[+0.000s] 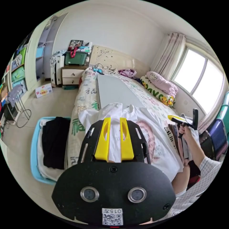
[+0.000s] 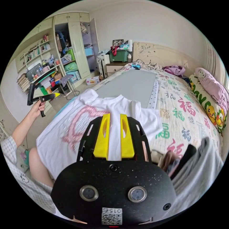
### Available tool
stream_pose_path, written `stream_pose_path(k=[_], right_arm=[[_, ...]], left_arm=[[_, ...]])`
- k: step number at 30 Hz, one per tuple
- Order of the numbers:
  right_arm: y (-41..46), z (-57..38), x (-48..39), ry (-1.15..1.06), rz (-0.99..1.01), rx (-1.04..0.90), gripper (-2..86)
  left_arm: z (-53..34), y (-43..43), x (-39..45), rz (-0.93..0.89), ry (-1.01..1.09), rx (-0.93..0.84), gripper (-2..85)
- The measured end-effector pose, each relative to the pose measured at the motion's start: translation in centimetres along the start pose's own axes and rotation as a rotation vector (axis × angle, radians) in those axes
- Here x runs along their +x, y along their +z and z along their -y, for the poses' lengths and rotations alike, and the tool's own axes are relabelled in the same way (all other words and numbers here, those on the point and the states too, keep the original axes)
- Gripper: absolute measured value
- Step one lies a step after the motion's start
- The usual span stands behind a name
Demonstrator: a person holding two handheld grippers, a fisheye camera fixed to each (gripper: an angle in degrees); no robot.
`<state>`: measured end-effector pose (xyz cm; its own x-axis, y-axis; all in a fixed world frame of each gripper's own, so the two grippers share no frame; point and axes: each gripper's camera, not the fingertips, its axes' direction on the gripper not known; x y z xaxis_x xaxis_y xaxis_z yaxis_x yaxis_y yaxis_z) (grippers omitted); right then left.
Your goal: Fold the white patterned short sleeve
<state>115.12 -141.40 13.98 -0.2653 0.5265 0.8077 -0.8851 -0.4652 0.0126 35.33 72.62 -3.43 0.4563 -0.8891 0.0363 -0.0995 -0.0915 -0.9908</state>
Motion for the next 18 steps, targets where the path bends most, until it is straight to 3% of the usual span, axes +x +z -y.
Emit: stream_pose_path(k=[3, 8, 14, 18], right_arm=[[7.1, 7.0, 1.4, 0.017, -0.042, -0.023, 10.6], [20.3, 14.9, 4.5, 0.067, -0.105, -0.222, 13.6], [28.7, 17.9, 2.5, 0.003, -0.234, -0.372, 5.0], [30.4, 18.6, 1.0, 0.019, -0.342, -0.346, 1.9]], left_arm=[[4.2, 7.1, -2.9, -0.107, -0.079, -0.033, 10.1], [7.7, 15.3, -4.6, -0.09, -0.045, -0.065, 11.5], [9.5, 22.8, -5.3, -0.08, 0.037, -0.25, 2.4], [10.5, 22.9, -6.7, 0.091, -0.011, -0.148, 1.1]])
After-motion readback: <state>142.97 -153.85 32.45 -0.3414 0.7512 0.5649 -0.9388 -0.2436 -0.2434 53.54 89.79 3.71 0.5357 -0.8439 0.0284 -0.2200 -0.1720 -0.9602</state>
